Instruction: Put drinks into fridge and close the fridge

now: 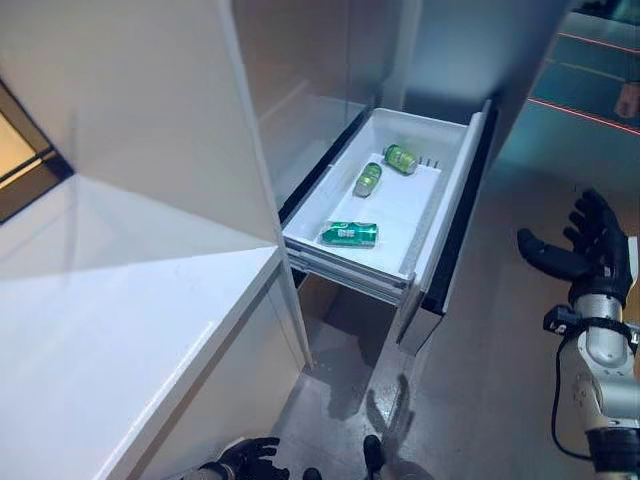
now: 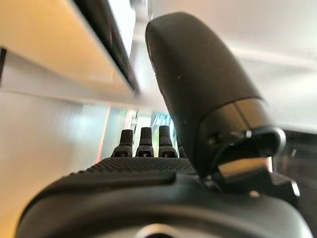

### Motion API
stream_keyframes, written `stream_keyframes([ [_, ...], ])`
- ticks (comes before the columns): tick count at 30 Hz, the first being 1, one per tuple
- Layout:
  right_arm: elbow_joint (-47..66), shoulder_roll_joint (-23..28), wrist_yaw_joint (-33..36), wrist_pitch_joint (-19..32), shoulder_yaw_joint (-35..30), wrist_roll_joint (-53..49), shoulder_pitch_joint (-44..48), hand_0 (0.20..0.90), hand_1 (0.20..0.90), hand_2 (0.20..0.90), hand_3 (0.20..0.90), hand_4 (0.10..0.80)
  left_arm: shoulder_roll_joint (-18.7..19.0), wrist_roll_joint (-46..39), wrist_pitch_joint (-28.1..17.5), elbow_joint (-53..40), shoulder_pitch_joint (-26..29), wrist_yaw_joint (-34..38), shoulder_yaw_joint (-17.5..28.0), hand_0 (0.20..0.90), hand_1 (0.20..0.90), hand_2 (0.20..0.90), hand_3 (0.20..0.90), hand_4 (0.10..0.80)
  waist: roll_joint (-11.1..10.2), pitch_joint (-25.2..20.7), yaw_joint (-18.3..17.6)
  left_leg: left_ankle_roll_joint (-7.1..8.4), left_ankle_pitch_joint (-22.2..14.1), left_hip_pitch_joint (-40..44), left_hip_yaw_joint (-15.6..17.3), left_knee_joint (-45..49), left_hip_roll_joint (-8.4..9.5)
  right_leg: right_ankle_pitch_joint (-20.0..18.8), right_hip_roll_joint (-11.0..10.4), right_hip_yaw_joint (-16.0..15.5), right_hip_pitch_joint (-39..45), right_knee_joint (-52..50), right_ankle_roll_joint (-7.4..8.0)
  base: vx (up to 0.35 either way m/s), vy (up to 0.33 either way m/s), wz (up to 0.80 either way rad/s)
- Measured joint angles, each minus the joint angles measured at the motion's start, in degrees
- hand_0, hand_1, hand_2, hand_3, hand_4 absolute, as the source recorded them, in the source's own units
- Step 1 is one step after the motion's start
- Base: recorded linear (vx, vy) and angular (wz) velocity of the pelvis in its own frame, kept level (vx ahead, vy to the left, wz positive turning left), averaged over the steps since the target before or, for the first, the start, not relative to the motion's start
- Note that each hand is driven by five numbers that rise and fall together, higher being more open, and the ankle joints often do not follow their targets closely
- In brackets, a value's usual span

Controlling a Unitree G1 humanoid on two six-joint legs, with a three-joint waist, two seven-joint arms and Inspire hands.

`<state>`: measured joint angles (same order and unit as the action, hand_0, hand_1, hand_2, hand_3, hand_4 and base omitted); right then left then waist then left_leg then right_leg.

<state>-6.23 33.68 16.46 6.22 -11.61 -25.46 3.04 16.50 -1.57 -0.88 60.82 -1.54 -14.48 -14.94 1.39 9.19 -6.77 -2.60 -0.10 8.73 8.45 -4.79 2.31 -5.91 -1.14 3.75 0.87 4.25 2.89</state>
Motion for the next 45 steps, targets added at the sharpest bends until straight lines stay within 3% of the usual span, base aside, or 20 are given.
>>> stream_keyframes([
  [7, 0.02, 0.01, -1.46, 3.42, -1.01, -1.26, -0.69, 0.9, 0.9, 0.9, 0.9, 0.8, -0.19, -0.04, 0.08, 0.01, 0.19, 0.03, -0.15, 0.9, 0.9, 0.9, 0.9, 0.8, -0.25, -0.88, -0.07, 0.2, -0.2, 0.2, 0.74, -0.02, 0.04, -0.01, -0.1, 0.04, -0.54, -0.08, -0.02, -0.011, 0.024, -0.06],
  [30, 1.55, 0.23, -5.87, 3.34, -0.77, -1.22, -0.53, 0.9, 0.9, 0.9, 0.9, 0.8, -0.2, -0.36, -0.86, 3.09, 0.01, 0.28, 0.46, 0.9, 0.9, 0.9, 0.9, 0.8, -1.71, -2.67, 0.54, -0.41, -0.39, 0.01, 0.68, -0.02, 0.15, 0.13, -0.28, -0.12, -0.52, -0.05, 0.31, 0.018, 0.0, 0.0],
  [37, -0.8, 0.24, -8.77, 0.63, 2.82, -3.93, 0.06, 0.9, 0.9, 0.9, 0.9, 0.8, -0.2, -0.44, -0.86, 3.42, -0.1, 0.5, 0.72, 0.9, 0.9, 0.9, 0.9, 0.8, -2.38, -3.59, 2.36, -0.38, -0.4, -0.09, 0.16, -0.01, 0.0, 0.24, -0.67, -0.62, -0.02, -0.05, 0.21, 0.094, -0.053, 0.03],
  [40, -5.07, 0.25, -7.04, 0.2, 4.02, -3.95, 1.55, 0.9, 0.9, 0.9, 0.9, 0.8, -0.2, -0.63, -0.84, 3.44, 0.36, 0.55, 0.33, 0.9, 0.9, 0.9, 0.9, 0.8, -2.43, -3.62, 3.33, -0.36, -0.27, -0.6, -1.3, 0.0, 0.13, 0.41, -1.0, -2.13, 0.07, -0.07, 0.2, 0.091, -0.075, 0.25],
  [45, -15.32, 0.88, 2.45, -1.26, 4.95, -1.74, 6.75, 0.9, 0.9, 0.9, 0.9, 0.8, -0.16, -1.9, -0.82, 3.72, 1.22, 0.58, -0.02, 0.9, 0.9, 0.9, 0.9, 0.8, -2.35, -2.97, 5.38, -0.26, 0.09, -1.84, -4.76, 0.99, 0.28, 0.67, -1.24, -5.56, 0.66, -0.07, -0.19, 0.069, -0.063, 0.4],
])
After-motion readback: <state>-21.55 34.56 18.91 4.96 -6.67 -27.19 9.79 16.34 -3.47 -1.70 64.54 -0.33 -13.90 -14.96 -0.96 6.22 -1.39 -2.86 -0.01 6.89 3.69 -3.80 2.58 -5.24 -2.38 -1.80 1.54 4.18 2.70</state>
